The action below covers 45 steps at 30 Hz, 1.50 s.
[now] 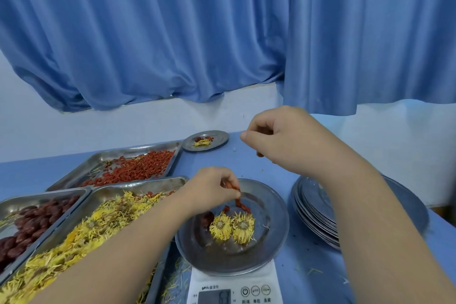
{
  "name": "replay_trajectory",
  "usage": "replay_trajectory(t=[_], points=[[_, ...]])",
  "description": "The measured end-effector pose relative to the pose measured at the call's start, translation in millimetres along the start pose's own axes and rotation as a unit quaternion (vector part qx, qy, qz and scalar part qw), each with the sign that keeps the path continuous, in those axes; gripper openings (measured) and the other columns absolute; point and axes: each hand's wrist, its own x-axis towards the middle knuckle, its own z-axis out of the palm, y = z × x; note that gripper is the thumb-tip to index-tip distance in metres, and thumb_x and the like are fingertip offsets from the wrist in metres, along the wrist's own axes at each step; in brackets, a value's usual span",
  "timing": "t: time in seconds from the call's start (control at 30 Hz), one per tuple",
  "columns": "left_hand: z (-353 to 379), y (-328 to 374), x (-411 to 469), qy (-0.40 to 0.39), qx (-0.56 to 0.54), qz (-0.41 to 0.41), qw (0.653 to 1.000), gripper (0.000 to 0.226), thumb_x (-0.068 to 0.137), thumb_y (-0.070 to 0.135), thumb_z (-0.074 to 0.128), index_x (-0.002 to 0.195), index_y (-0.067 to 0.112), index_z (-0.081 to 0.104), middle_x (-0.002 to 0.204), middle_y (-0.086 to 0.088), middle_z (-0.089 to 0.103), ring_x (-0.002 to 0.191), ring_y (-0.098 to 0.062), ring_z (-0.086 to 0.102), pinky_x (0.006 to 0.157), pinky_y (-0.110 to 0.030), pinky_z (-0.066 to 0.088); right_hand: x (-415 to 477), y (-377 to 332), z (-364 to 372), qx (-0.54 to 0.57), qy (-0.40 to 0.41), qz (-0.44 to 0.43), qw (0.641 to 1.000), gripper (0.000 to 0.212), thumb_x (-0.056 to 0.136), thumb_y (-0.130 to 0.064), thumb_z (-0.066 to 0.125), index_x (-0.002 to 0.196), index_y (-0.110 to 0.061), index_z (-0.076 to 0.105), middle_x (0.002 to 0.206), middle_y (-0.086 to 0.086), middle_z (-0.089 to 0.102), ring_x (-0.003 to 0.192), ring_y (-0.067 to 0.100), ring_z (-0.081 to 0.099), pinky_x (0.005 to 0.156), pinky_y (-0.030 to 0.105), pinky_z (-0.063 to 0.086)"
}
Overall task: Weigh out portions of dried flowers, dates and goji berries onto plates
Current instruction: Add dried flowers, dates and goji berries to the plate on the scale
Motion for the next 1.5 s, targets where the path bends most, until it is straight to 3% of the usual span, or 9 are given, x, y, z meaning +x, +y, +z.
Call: replay_trajectory(t=[0.13,0.27,0.37,0.5,0.63,0.87,1.1,1.3,1.5], points=[[0.6,-3.3,-4.4,0.007,0.001,-0.004,1.0,0.005,0.084,0.04,0.069,0.084,0.035,0.072,0.085,0.018,0.07,0.083,0.004,0.061,0.077,-0.02,0.048,-8.6,2.8,1.6,-0.028,0.012,-0.005,1.0,0.028,0.086,-0.04,0.058,0.062,-0.025,0.06,0.065,-0.009,0.062,0.055,0.006,0.052,0.051,0.023,0.039],[-0.5,-2.2,-4.6,0.031,0.021,0.001,0.999,0.02,0.082,0.021,0.073,0.082,0.039,0.065,0.091,0.017,0.064,0.088,0.001,0.058,0.073,-0.012,0.041,-22.0,17.0,16.0,-0.064,-0.007,0.013,0.998,0.031,0.087,-0.037,0.055,0.059,-0.025,0.054,0.059,-0.008,0.055,0.06,0.01,0.052,0.057,0.029,0.046],[2.1,0.1,-2.9,0.066,0.016,-0.005,0.998,0.025,0.079,0.014,0.074,0.076,0.035,0.062,0.082,0.01,0.064,0.076,-0.002,0.06,0.063,-0.012,0.04,-41.0,32.8,32.7,-0.132,-0.031,0.02,0.991,0.025,0.088,-0.036,0.051,0.07,-0.021,0.059,0.069,-0.005,0.06,0.071,0.017,0.056,0.063,0.033,0.049],[8.8,1.2,-5.7,0.064,0.018,-0.016,0.998,0.012,0.085,0.031,0.071,0.075,0.03,0.065,0.075,0.009,0.067,0.07,-0.004,0.062,0.063,-0.02,0.045,-71.4,49.6,52.1,-0.162,-0.036,0.0,0.986,0.03,0.089,-0.041,0.046,0.068,-0.02,0.053,0.066,-0.004,0.057,0.068,0.018,0.053,0.055,0.03,0.04],[9.3,3.5,-9.4,0.075,0.03,-0.033,0.996,0.024,0.091,0.043,0.06,0.073,0.029,0.066,0.07,0.011,0.065,0.069,-0.003,0.059,0.06,-0.024,0.04,-92.0,59.3,63.4,-0.17,-0.01,-0.01,0.985,0.031,0.092,-0.042,0.042,0.071,-0.021,0.052,0.07,-0.005,0.056,0.068,0.018,0.053,0.058,0.032,0.043],[11.4,7.5,-10.3,0.086,0.043,-0.051,0.994,0.012,0.082,0.022,0.071,0.079,0.023,0.059,0.075,0.005,0.066,0.069,-0.009,0.061,0.058,-0.022,0.043,-102.9,66.3,63.8,-0.187,0.027,-0.045,0.981,0.033,0.092,-0.037,0.043,0.063,-0.021,0.037,0.06,-0.005,0.04,0.057,0.019,0.046,0.05,0.032,0.033],[13.2,7.0,-10.6,0.059,0.028,-0.048,0.997,0.013,0.091,0.02,0.061,0.093,0.03,0.069,0.095,0.013,0.067,0.086,-0.001,0.062,0.07,-0.016,0.045,-99.4,72.8,58.0,-0.19,0.05,-0.044,0.98,0.029,0.092,-0.036,0.043,0.069,-0.02,0.049,0.066,-0.004,0.053,0.063,0.021,0.053,0.055,0.032,0.04],[6.9,9.6,-11.1,0.063,0.015,-0.057,0.996,0.013,0.092,0.032,0.06,0.091,0.032,0.072,0.092,0.016,0.07,0.089,0.001,0.061,0.075,-0.019,0.043,-99.0,73.4,58.4,-0.187,0.042,-0.04,0.981,0.028,0.093,-0.038,0.041,0.073,-0.021,0.051,0.071,-0.004,0.057,0.067,0.021,0.055,0.059,0.033,0.045],[8.6,7.4,-13.9,0.075,0.025,-0.07,0.994,0.012,0.08,0.025,0.076,0.084,0.025,0.064,0.078,0.008,0.07,0.068,0.0,0.064,0.067,-0.024,0.044,-99.9,71.8,58.9,-0.174,0.039,-0.043,0.983,0.028,0.093,-0.038,0.042,0.076,-0.021,0.055,0.071,-0.004,0.058,0.067,0.022,0.055,0.059,0.032,0.044]])
